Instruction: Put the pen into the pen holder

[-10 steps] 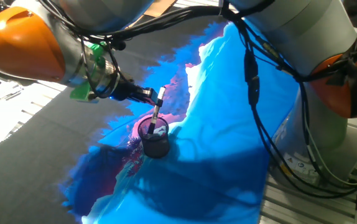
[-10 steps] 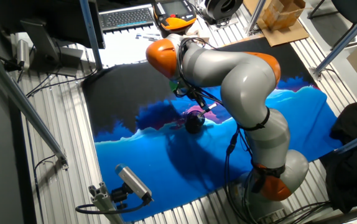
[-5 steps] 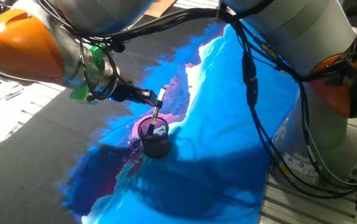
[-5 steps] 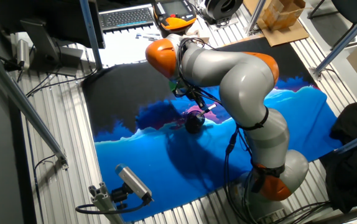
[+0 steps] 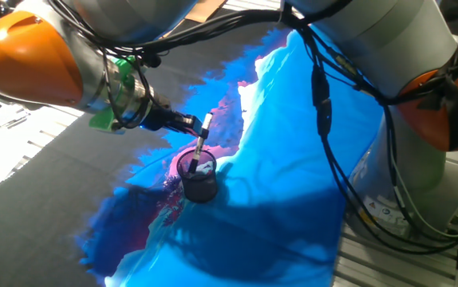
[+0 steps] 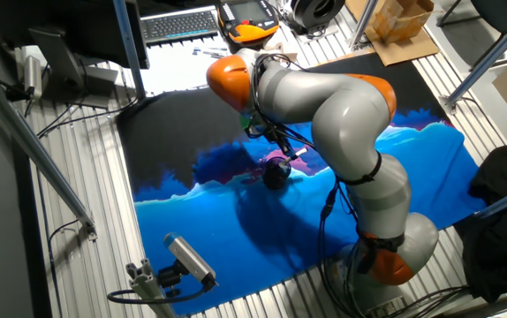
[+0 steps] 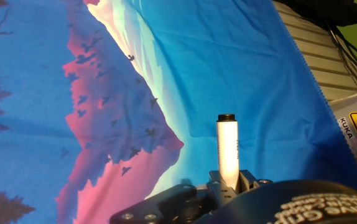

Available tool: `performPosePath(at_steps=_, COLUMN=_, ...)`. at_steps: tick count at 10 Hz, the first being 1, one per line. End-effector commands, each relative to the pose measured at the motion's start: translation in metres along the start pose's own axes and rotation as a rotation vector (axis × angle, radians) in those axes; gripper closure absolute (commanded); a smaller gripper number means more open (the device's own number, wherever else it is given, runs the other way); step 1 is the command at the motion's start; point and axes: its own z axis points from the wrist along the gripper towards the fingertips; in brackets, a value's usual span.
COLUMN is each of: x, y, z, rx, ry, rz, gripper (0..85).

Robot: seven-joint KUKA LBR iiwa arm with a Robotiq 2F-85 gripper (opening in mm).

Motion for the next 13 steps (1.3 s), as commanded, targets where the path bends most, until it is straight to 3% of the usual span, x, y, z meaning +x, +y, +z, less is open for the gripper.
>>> performPosePath(at_steps=1, x=0.000, y=0.000, z=0.000, rx=0.000, ry=0.001, rz=0.001, gripper=51.0)
performPosePath(at_steps=3, x=0.000, y=0.000, z=0.000, rx=0.008, ry=0.003, rz=0.009, gripper=51.0)
performPosePath(at_steps=5, x=0.000, y=0.000, z=0.000, rx=-0.005, ry=0.007, rz=0.002, gripper=51.0)
performPosePath(at_steps=10, x=-0.004, y=0.000, z=-0.001, rx=-0.119, ry=0.019, rz=-0.068, gripper=51.0)
performPosePath(at_steps=13, x=-0.017, y=0.002, z=-0.006, rx=-0.244, ry=0.054, rz=-0.144, gripper=51.0)
